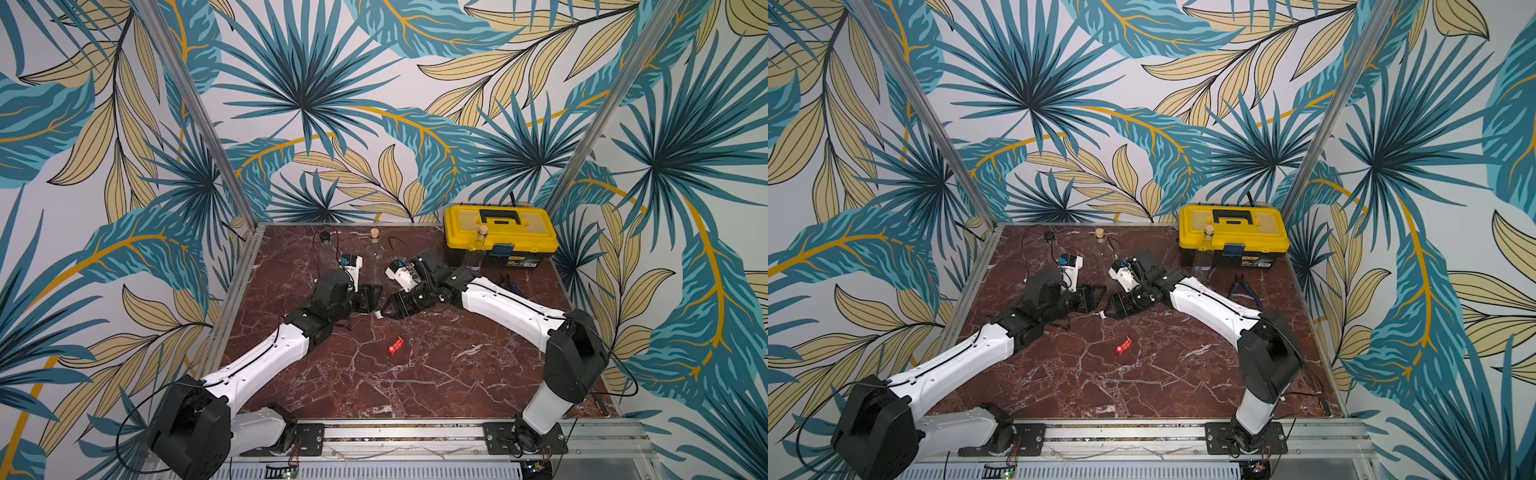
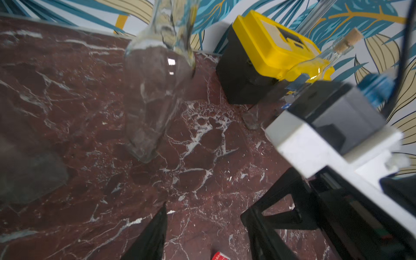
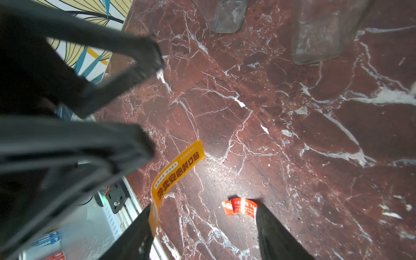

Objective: Remove the label from the bottle
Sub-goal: Place the label at the center of the board.

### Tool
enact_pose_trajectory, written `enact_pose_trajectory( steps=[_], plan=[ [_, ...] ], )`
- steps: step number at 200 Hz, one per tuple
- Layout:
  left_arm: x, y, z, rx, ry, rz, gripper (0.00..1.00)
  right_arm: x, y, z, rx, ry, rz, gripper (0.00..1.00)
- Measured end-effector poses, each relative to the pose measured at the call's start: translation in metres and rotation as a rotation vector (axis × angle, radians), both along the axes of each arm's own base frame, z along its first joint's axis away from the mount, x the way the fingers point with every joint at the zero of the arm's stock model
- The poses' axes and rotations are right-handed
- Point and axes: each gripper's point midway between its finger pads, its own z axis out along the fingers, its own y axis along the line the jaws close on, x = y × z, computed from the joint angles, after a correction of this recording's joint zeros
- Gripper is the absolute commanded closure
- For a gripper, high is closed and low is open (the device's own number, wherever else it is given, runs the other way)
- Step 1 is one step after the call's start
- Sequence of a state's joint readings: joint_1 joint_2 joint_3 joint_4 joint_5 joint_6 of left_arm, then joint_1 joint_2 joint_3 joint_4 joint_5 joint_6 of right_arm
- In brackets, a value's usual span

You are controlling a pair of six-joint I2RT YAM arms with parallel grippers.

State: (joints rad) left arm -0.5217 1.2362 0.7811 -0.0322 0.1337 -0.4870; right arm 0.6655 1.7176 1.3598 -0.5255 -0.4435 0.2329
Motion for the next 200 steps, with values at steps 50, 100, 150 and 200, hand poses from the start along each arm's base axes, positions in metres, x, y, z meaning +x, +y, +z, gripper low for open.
enact_pose_trajectory(
  steps=[50, 100, 150, 200],
  plan=[
    [-0.013, -0.004, -0.029, 0.005, 0.079, -0.028, 0.42, 0.002, -0.002, 0.003, 0.034, 0.043, -0.026, 0.3],
    [-0.027, -0.003, -0.053, 0.02, 0.138, -0.034, 0.43, 0.007, 0.001, 0.007, 0.08, 0.074, -0.048, 0.3],
    [-0.027, -0.001, -0.055, 0.025, 0.141, -0.023, 0.43, 0.001, 0.005, 0.009, 0.11, 0.107, -0.023, 0.3],
    [-0.028, 0.005, -0.05, 0.024, 0.119, 0.0, 0.43, 0.0, 0.0, 0.006, 0.089, 0.108, -0.034, 0.29]
  ],
)
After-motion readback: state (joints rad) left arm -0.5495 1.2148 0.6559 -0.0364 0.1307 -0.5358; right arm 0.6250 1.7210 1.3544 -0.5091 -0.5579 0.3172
